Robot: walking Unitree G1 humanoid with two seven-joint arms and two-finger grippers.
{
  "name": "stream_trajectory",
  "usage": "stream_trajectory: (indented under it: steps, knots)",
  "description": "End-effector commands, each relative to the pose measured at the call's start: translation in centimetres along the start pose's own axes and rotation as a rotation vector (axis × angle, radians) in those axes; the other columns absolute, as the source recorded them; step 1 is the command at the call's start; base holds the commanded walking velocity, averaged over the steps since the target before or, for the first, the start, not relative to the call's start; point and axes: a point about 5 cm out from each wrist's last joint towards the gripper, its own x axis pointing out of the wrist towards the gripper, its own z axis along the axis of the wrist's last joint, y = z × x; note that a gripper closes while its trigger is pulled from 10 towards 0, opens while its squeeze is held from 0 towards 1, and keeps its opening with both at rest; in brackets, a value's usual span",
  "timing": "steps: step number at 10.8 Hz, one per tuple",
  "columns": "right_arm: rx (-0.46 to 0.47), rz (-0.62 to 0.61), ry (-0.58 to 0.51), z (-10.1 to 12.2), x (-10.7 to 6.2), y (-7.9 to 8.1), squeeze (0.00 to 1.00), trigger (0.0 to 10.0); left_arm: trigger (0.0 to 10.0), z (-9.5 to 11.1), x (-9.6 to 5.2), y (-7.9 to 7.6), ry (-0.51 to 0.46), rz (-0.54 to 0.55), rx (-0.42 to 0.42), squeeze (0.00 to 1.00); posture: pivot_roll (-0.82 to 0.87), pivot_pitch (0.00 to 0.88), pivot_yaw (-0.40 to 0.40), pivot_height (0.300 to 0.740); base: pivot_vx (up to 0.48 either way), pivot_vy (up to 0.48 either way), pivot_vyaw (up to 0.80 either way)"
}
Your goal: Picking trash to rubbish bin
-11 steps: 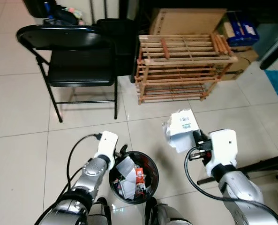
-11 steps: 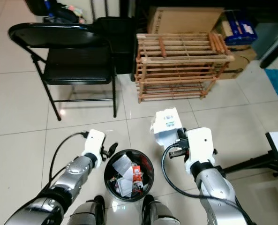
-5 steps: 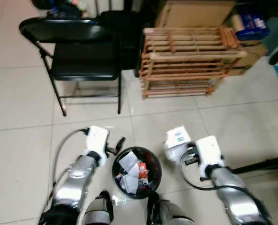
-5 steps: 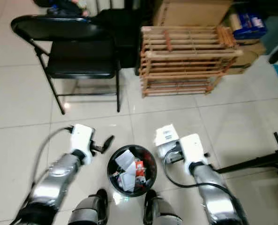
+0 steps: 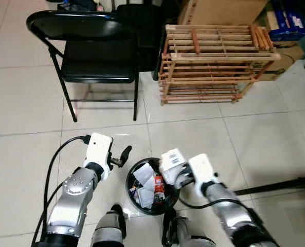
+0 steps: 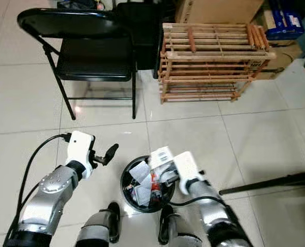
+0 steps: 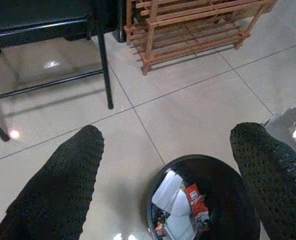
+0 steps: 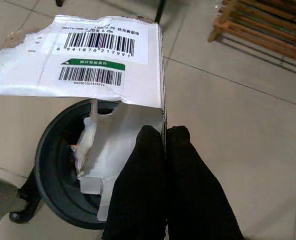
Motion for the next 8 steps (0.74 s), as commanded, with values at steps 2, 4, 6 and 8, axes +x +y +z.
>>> stream_trajectory:
  steps: [2, 4, 6, 8]
  knots:
    - [-0.010, 0.044, 0.049, -1.7, -0.2, 1.5, 0.00, 10.0, 10.0, -0.3, -0.4, -0.5, 0.025, -0.004, -0.011, 1.00, 0.34, 0.336, -0.094, 0.740, 0.000, 0.000, 0.00]
    - [-0.019, 0.118, 0.080, -2.6, -0.1, 4.2, 0.00, 10.0, 10.0, -0.3, -0.5, -0.6, 0.062, -0.005, -0.008, 1.00, 0.34, 0.330, -0.097, 0.740, 0.000, 0.000, 0.00]
    - [-0.016, 0.151, 0.079, -2.6, 0.2, 5.6, 0.00, 10.0, 10.0, -1.2, -1.3, 0.0, 0.110, -0.009, -0.016, 1.00, 0.34, 0.328, -0.094, 0.740, 0.000, 0.000, 0.00]
    - [-0.022, 0.165, 0.079, -2.5, 0.3, 6.0, 0.00, 10.0, 10.0, -1.4, -1.6, 0.1, 0.133, -0.033, -0.011, 1.00, 0.35, 0.330, -0.092, 0.740, 0.000, 0.000, 0.00]
